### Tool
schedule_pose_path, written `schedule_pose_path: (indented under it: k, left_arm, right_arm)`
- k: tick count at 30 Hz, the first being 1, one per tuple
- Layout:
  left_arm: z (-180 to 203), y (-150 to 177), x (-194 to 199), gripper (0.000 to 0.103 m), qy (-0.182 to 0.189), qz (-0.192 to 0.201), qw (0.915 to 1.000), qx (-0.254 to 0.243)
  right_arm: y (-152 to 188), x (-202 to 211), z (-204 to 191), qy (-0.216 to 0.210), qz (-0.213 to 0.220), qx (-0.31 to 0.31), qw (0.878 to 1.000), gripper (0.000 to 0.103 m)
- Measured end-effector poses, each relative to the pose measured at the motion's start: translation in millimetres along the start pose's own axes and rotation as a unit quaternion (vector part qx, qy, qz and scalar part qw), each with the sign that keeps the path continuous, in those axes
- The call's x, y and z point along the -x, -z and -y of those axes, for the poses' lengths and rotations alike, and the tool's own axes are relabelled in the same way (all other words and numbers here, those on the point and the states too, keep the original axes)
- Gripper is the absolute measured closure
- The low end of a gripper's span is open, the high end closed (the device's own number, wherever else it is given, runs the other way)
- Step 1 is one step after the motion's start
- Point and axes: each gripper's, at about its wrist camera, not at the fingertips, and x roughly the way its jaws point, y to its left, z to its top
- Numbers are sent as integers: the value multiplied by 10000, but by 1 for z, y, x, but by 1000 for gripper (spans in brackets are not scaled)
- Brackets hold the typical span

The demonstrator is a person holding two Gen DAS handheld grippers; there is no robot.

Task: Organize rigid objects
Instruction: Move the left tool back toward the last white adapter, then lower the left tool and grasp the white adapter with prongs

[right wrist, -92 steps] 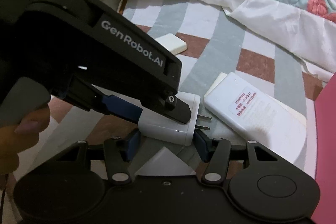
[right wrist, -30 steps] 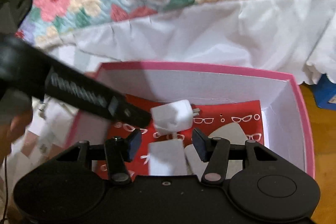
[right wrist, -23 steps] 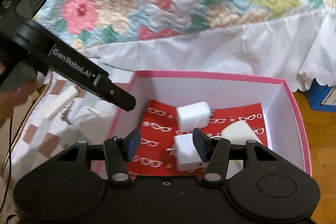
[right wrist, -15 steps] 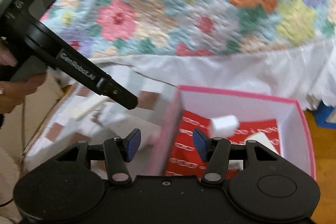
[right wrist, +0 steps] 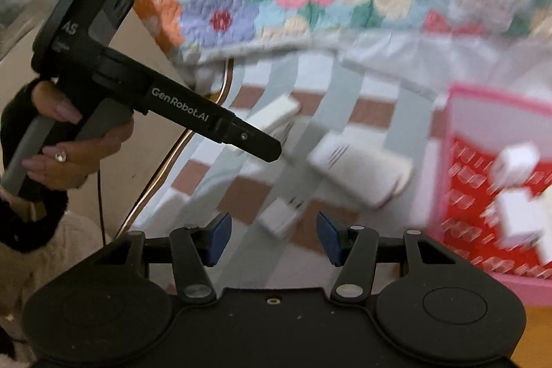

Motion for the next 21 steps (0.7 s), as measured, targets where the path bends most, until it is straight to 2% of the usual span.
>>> schedule_pose_path:
  k: [4,8,14,18,21]
  left_arm:
    - [-31,12,-25,63,-168,-206,9992,311]
    - [-56,23,-50,63,-142,-355,9974,607]
    - [-69,36,-88,62,-136,-578,9940,922]
    - [-69,37,-93,65,225,-561,9912,1180]
    - [-71,43,-103,73,725,-810,9815,1576]
  right_arm:
    - [6,-39,0,-17,-368,-82,9993,43]
    - [10,-74,1,-96,-730,-241,9970,43]
    - [10,-113,3,47,-924,-320,9952,43]
    - [11,-126,-7,373,-989,65,9944,43]
    - [14,-130,-11,501,-998,211,9935,43]
